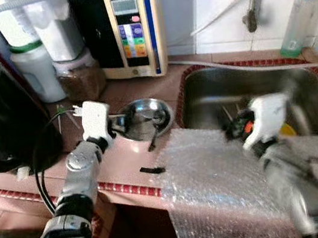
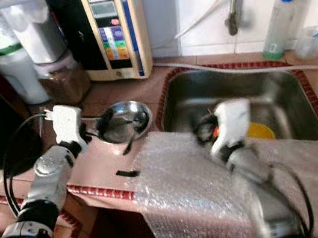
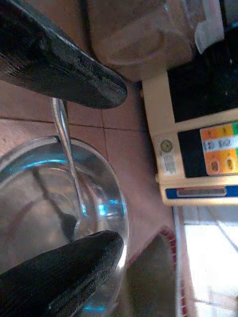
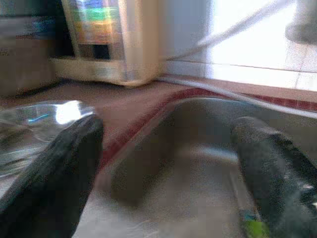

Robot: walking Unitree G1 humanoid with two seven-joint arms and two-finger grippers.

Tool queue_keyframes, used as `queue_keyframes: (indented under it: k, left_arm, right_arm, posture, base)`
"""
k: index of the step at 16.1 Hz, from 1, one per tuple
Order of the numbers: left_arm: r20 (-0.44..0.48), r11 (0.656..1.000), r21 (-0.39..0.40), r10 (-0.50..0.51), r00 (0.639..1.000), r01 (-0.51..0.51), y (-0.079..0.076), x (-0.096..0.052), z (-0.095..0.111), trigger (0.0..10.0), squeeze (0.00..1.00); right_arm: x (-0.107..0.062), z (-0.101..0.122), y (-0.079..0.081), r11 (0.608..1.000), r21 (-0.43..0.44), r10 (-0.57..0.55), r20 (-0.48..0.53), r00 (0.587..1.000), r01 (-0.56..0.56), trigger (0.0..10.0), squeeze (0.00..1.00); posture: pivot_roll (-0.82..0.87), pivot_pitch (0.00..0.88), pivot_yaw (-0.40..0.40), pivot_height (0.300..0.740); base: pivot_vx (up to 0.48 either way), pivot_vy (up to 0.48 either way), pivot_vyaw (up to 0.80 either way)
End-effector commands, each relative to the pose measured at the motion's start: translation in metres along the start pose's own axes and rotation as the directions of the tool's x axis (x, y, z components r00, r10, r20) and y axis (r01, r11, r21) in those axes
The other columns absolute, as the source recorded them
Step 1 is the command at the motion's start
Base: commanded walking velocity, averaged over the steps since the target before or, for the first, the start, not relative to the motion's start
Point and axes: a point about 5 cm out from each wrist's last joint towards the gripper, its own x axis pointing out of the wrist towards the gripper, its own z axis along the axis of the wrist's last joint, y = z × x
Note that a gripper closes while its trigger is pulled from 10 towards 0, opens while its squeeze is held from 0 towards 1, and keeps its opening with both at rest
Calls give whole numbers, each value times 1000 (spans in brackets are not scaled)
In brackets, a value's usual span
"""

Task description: Kitchen organization

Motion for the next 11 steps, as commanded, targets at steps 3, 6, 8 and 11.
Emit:
queue_keyframes:
  k: [3, 6, 8, 11]
  left_arm:
    - [-6, 988, 132, -78, 997, 79, -6, 4, 5, 10000, 1000]
    - [23, 960, 234, -161, 987, 151, -17, 15, 21, 10000, 0]
    - [21, 920, 323, -239, 971, 220, -29, 22, 29, 10000, 0]
    - [-22, 851, 424, -333, 943, 310, -43, 28, 34, 10000, 0]
  right_arm:
    - [-17, -1, 21, 996, 1, 85, -40, 996, -85, 10000, 1000]
    - [-35, -3, 35, 989, 42, 144, -75, 987, -141, 10000, 1000]
    - [-41, -2, 43, 986, 53, 165, -90, 982, -160, 10000, 1000]
    - [-45, 2, 52, 983, 61, 178, -94, 979, -173, 10000, 1000]
  posture:
    - [30, 0, 79, 740]
    - [21, 0, 90, 740]
    - [9, 0, 103, 740]
    - [-14, 0, 126, 740]
  base:
    - [0, 0, 0]
    - [0, 0, 0]
    - [0, 0, 0]
    - [0, 0, 0]
